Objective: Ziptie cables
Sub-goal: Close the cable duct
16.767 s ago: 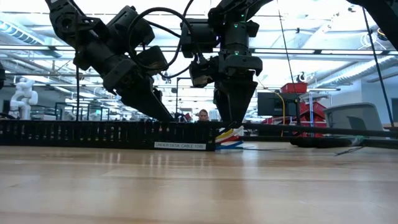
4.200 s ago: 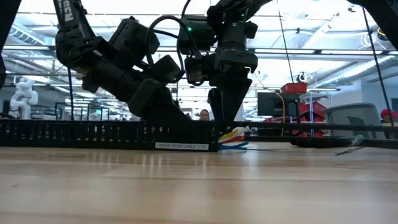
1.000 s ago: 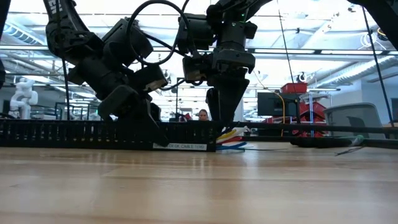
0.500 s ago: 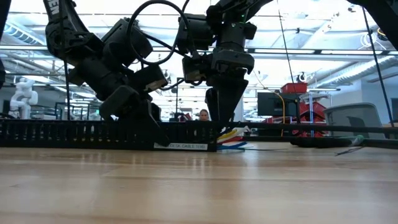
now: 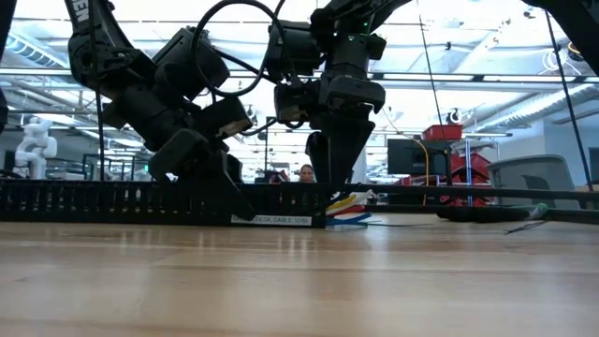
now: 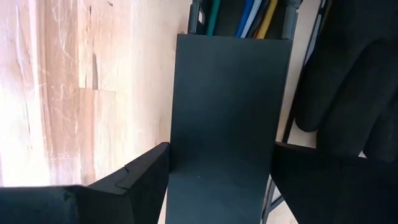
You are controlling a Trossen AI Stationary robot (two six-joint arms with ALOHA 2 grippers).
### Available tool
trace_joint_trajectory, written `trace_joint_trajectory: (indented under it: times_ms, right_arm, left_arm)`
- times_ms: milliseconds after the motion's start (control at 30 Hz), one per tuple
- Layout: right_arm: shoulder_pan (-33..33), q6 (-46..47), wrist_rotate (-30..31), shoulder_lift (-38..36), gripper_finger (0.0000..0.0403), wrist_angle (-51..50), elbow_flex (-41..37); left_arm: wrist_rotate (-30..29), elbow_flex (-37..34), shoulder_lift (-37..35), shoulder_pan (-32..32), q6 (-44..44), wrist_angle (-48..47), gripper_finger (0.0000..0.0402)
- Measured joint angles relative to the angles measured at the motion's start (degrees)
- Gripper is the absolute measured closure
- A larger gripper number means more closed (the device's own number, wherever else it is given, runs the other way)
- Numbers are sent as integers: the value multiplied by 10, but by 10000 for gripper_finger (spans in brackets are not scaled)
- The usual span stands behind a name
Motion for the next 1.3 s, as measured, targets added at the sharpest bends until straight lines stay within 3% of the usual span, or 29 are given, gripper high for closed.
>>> trace_joint_trajectory:
  times_ms: [633, 1300]
  right_arm:
    - [0, 7, 0, 0, 147, 12, 0]
    - [0, 10, 0, 0, 147, 22, 2]
  left_arm:
    - [8, 2, 0, 0, 12, -4, 140]
    - [-10, 3, -1, -3, 13, 0, 149]
